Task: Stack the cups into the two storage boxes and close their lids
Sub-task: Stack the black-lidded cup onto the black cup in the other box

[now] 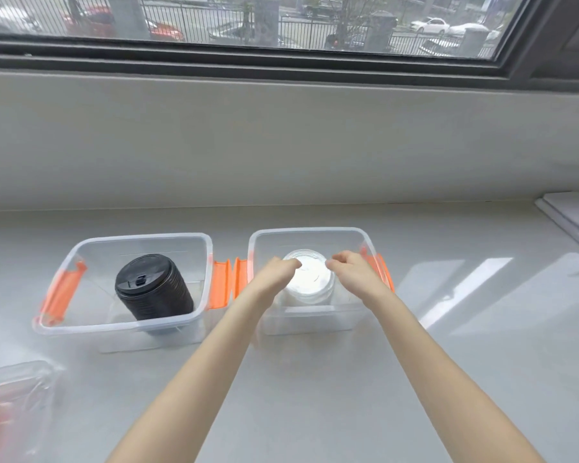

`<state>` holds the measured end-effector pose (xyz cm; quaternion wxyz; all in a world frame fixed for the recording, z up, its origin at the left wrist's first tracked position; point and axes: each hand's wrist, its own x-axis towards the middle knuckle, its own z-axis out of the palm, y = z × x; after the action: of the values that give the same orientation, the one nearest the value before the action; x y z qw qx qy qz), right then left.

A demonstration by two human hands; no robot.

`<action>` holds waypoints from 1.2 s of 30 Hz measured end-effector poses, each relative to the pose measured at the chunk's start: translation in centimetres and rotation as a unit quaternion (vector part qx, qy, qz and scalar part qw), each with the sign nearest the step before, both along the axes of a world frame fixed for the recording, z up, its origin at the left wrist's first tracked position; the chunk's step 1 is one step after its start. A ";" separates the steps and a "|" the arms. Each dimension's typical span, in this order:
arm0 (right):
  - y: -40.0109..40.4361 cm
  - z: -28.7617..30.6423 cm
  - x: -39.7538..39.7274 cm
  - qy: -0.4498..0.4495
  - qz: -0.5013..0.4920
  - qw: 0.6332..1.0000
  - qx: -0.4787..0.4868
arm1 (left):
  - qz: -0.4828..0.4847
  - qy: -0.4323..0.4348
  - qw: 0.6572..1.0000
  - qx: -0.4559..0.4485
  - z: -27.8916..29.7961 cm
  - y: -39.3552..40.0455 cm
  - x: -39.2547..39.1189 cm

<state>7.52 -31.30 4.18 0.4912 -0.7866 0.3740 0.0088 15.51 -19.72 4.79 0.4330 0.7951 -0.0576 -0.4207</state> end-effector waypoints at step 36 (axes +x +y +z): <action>-1.2 -2.0 1.4 0.073 0.071 0.994 -0.029 | 0.001 0.030 0.999 0.016 -0.8 -1.1 0.7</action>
<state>8.91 -32.46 2.18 0.4382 -0.8221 0.3523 0.0897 16.19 -20.86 4.03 0.4219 0.7893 -0.0371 -0.4445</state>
